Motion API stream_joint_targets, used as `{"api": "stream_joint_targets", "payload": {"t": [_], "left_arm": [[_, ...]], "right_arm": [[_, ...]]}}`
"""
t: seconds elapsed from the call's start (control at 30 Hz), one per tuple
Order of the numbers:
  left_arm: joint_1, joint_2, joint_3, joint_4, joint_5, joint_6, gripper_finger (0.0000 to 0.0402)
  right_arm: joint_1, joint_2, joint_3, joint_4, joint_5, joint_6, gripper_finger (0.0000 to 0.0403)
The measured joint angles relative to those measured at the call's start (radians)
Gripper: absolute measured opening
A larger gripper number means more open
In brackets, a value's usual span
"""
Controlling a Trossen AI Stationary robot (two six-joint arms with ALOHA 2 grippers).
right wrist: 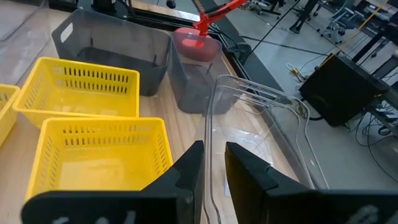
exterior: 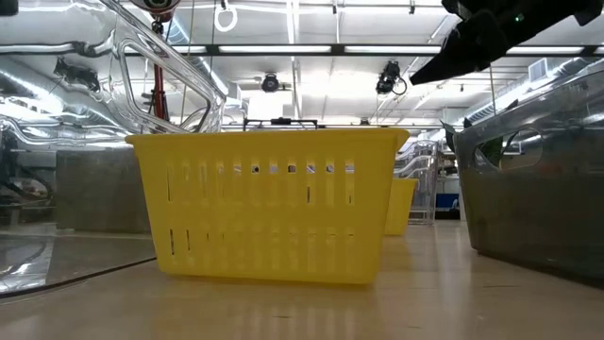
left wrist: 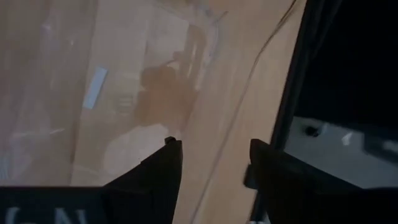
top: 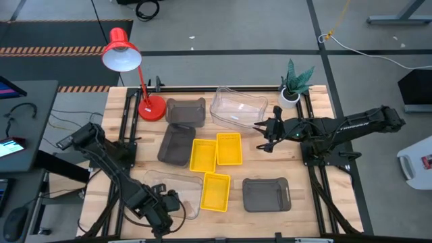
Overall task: Stack baskets by color
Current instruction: Stack the bottom transparent bin on the top of the stacked transparent bins
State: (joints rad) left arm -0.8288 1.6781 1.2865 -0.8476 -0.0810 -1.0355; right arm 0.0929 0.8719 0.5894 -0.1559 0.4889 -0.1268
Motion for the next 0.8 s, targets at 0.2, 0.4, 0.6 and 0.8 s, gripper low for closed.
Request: {"api": "stream_joint_targets", "payload": {"t": [0.2, 0.4, 0.6, 0.8], "left_arm": [[-0.002, 0.046, 0.0, 0.019, 0.018, 0.035, 0.0196], [-0.018, 0.115, 0.0, 0.008, 0.047, 0.064, 0.0192], [-0.017, 0.177, 0.0, 0.011, 0.111, 0.08, 0.0167], [-0.016, 0.207, 0.0, 0.012, 0.116, 0.082, 0.0128]], "right_arm": [[0.0, 0.0, 0.001, -0.001, 0.0, 0.0, 0.0071], [0.0, 0.0, 0.001, -0.002, 0.0, 0.003, 0.0071], [0.0, 0.0, 0.001, -0.001, 0.0, 0.004, 0.0071], [0.0, 0.0, 0.001, 0.001, -0.015, 0.004, 0.0071]]}}
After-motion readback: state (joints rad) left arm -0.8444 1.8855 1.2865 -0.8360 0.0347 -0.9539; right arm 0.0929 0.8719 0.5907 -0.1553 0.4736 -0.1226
